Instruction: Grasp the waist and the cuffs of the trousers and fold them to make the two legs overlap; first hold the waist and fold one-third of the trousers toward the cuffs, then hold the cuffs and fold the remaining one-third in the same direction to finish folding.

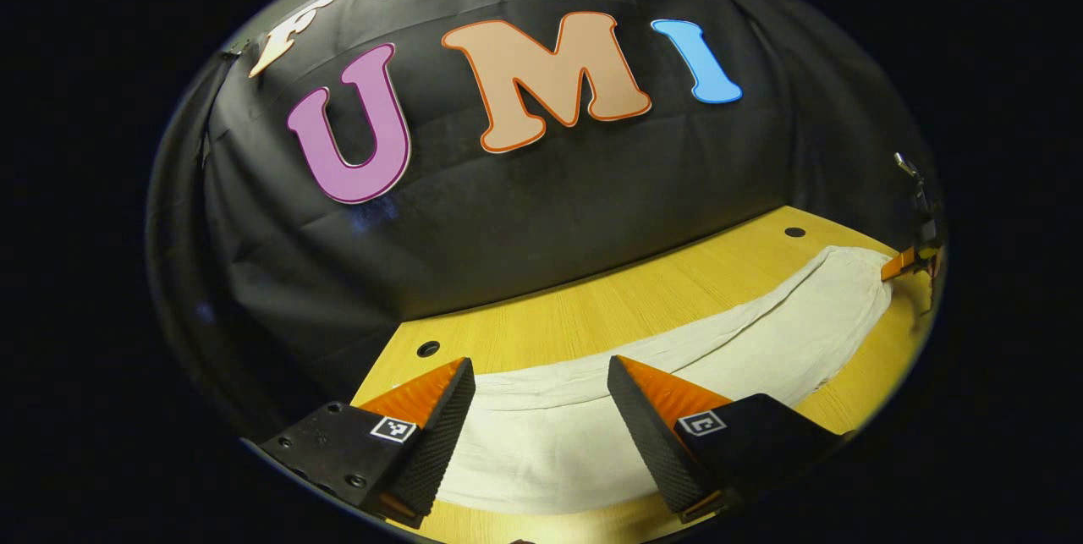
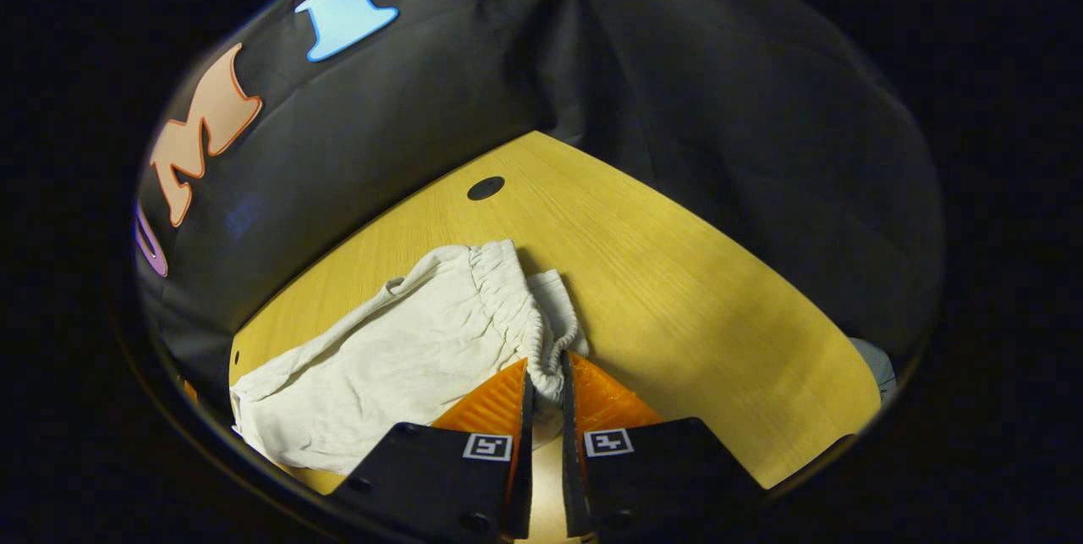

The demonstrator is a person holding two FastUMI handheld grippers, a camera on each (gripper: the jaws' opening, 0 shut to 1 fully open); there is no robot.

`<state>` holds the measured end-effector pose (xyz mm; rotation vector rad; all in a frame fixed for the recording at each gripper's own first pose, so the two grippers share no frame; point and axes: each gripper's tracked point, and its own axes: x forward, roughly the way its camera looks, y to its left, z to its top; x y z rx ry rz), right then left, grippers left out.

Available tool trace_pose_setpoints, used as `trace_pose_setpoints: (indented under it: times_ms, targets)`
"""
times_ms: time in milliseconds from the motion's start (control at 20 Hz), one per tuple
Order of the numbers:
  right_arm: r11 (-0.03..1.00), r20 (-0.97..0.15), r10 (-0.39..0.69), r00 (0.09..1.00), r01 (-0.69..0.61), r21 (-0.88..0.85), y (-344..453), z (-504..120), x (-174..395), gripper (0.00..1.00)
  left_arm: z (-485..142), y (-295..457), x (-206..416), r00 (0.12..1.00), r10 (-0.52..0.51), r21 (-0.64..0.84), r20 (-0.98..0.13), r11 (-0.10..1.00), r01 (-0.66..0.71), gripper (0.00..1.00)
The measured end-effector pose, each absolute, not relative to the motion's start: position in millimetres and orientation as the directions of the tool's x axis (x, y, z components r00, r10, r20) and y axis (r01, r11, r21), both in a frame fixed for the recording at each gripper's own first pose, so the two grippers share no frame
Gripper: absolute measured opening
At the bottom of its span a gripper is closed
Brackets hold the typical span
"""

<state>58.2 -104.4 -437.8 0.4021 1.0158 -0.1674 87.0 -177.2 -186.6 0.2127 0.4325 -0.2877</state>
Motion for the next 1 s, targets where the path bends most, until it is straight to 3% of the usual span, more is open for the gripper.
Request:
trace_pose_setpoints:
  times_ms: [350,400,450,1000]
  targets:
    - [0.901,-0.788,0.102,0.608,0.279,0.332,-86,-402,77,0.17,-190,-156,87,0.872,-0.218,0.099,-0.439,0.952,0.288,0.96]
    - [0.899,-0.774,0.111,0.623,0.27,0.346,-79,-398,80,0.17,-191,-151,88,0.872,-0.218,0.1,-0.438,0.952,0.288,0.91]
    - [0.897,-0.759,0.125,0.639,0.254,0.362,-72,-393,86,0.17,-189,-144,89,0.873,-0.219,0.101,-0.435,0.952,0.289,0.95]
    - [0.895,-0.65,0.264,0.713,0.071,0.441,-63,-345,98,0.16,-202,-51,89,0.883,-0.169,0.059,-0.439,0.975,0.215,0.96]
